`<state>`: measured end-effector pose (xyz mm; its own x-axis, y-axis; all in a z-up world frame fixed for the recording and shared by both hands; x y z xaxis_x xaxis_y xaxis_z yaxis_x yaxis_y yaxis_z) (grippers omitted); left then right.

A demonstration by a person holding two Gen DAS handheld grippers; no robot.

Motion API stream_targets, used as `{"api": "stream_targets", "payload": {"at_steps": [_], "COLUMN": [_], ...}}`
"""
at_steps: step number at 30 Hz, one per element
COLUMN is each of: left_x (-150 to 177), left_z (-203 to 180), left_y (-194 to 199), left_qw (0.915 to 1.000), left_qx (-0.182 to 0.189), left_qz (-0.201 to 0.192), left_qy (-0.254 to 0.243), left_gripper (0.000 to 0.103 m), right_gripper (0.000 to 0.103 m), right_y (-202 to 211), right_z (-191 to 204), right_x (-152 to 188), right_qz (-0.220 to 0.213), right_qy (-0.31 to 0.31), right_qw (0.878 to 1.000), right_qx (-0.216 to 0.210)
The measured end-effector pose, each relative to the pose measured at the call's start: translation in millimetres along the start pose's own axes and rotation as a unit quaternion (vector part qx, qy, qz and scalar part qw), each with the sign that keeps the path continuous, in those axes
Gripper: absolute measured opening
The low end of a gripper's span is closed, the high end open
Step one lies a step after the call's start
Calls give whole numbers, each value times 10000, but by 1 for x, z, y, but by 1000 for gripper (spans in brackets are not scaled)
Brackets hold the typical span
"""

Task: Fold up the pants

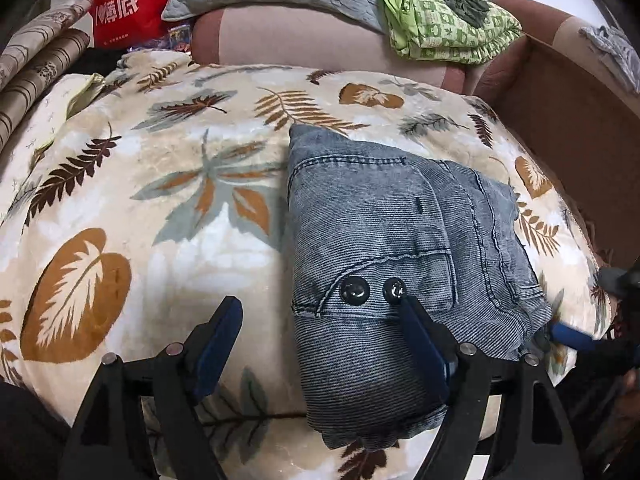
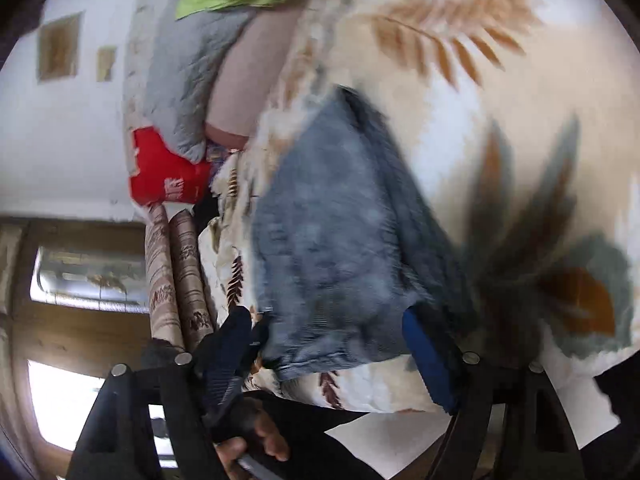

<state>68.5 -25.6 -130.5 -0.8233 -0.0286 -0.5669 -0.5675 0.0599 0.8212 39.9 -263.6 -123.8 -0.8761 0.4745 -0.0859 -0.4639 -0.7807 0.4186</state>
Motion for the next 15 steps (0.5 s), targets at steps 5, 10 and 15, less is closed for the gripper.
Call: {"api": "stream_targets", "payload": {"at_steps": [5, 10, 15], "left_x": [-1, -2, -1], "left_z": [0, 0, 1], "left_y": [0, -2, -3], "left_qw": [10000, 10000, 10000], "left_qx": [-51, -50, 8], "left_qz": [10, 26, 39], "left_qy": [38, 46, 89], "left_gripper": [81, 81, 81], "right_gripper": [81, 81, 81], "right_y": [-17, -27, -32], "right_z": [-9, -17, -23], "right_x": [0, -2, -9], "right_qz": [172, 171, 124], "right_qy": [-251, -493, -767], "right_qw": [9994, 9983, 9964], "right_qx": [170, 253, 341]}}
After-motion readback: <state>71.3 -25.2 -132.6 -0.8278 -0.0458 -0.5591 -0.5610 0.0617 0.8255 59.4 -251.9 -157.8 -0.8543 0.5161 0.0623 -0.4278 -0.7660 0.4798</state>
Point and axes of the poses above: each gripper's, at about its wrist camera, not at the fingertips, and y roughly against the way its jaws point, z to its left, x to its underside, the point moved 8 cm from there along -y, roughly the way its jaws point, and after that the axes turned 7 degrees about -x, right-handed, at the moved point
